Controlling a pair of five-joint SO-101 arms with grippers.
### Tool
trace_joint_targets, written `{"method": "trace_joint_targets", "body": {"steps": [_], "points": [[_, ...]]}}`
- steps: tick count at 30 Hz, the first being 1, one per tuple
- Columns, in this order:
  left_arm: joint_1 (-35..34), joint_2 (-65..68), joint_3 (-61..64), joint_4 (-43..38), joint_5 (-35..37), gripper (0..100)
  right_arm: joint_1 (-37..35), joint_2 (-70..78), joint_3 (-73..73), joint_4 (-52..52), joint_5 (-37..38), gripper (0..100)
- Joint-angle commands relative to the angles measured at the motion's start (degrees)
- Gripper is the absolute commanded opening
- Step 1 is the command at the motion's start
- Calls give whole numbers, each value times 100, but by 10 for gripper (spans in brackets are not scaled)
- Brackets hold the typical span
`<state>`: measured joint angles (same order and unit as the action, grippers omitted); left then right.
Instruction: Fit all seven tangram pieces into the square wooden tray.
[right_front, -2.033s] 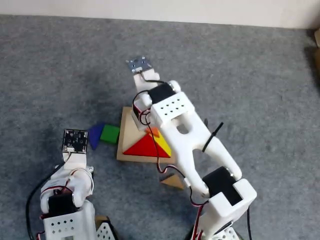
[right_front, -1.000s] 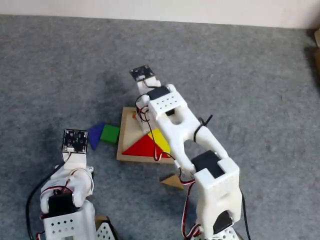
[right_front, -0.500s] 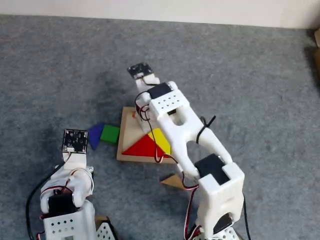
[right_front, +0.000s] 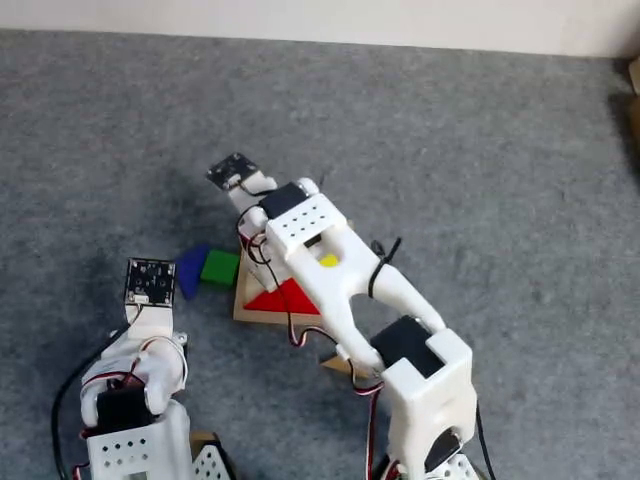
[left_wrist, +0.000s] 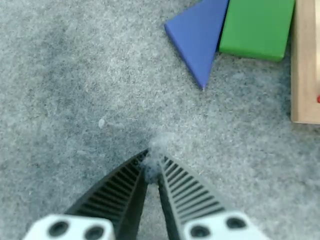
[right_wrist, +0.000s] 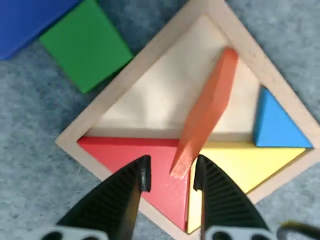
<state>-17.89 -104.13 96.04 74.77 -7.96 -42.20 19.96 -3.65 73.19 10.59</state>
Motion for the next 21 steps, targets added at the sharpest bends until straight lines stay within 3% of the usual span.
{"method": "trace_joint_targets", "body": {"steps": [1,13,21], "points": [[-48,-31,110,-79,26,7,-180,-277,-180,-4,123,138],[-48,-31,110,-79,26,7,-769,-277,-163,-365,158,138],[-48,-31,110,-79,26,7,-136,-330,-224,-312,158,136]]}}
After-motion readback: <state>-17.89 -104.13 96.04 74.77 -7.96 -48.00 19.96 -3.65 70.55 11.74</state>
